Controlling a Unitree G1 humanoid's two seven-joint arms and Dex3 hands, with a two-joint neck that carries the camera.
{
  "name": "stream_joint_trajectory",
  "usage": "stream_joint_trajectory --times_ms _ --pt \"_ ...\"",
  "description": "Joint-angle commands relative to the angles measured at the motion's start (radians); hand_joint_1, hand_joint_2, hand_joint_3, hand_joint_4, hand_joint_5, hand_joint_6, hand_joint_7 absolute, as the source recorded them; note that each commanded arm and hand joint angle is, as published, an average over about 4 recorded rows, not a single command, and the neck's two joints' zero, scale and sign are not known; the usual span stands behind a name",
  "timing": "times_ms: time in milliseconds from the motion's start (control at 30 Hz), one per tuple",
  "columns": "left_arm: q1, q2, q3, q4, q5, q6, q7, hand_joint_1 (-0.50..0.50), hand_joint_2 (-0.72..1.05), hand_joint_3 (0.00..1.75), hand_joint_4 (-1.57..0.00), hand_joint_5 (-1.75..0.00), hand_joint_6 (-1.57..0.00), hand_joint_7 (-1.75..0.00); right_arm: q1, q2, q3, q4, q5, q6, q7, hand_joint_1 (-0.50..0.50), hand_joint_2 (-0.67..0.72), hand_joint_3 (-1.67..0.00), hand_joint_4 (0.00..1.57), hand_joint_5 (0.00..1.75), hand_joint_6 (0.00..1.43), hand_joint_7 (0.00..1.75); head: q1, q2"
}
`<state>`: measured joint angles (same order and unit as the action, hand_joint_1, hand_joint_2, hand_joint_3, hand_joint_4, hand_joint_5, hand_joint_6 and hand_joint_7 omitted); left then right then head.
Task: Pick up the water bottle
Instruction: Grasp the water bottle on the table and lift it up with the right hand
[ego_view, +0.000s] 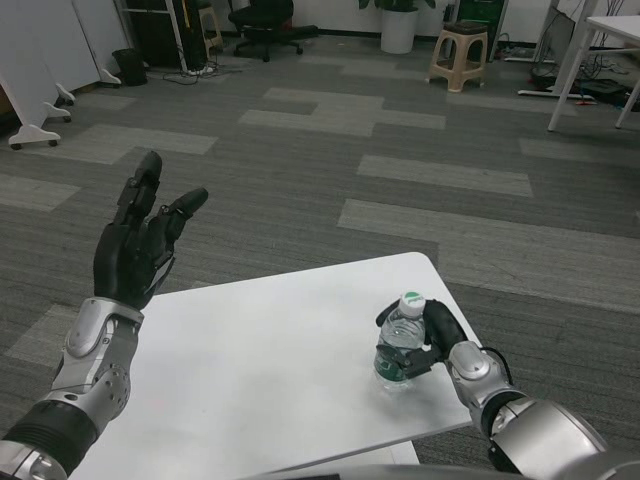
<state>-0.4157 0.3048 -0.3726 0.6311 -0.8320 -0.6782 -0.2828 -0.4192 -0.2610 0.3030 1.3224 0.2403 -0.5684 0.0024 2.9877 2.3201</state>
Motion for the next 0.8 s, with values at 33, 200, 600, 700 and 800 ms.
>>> stream_joint_trajectory --times_ms 33,200,600,700,800 --pt "0.000 -0.001 0.007 0.002 0.011 -0.009 0.001 -0.50 1.03 0.33 0.00 -0.82 0.00 0.00 -0.011 -0.009 -0.033 -0.050 0.009 -0.003 0.012 -0.42 -0.60 -1.59 1.57 1.65 1.36 1.61 0.000 -0.001" --pt "-0.006 0.000 0.006 0.004 0.011 -0.009 0.001 -0.50 1.05 0.35 0.00 -0.82 0.00 0.00 -0.011 -0.015 -0.068 -0.097 0.008 -0.005 0.014 -0.42 -0.60 -1.59 1.57 1.65 1.34 1.61 0.006 -0.001" --pt "-0.011 0.002 0.009 0.009 0.008 -0.008 0.001 -0.50 0.96 0.35 0.00 -0.82 0.00 0.00 -0.012 -0.030 -0.068 -0.228 0.008 -0.005 0.016 -0.42 -0.60 -1.59 1.53 1.65 1.31 1.61 0.007 -0.010" --pt "-0.015 0.003 0.009 0.014 0.007 -0.006 0.001 -0.50 1.00 0.35 0.00 -0.82 0.00 0.00 -0.012 -0.042 -0.067 -0.283 0.008 -0.004 0.016 -0.42 -0.60 -1.59 1.51 1.65 1.31 1.61 0.007 -0.015" --pt "-0.021 0.004 0.009 0.020 0.006 -0.005 0.001 -0.50 1.05 0.35 0.00 -0.82 0.00 0.00 -0.012 -0.050 -0.065 -0.341 0.008 -0.004 0.018 -0.42 -0.60 -1.59 1.51 1.65 1.29 1.61 0.009 -0.018"
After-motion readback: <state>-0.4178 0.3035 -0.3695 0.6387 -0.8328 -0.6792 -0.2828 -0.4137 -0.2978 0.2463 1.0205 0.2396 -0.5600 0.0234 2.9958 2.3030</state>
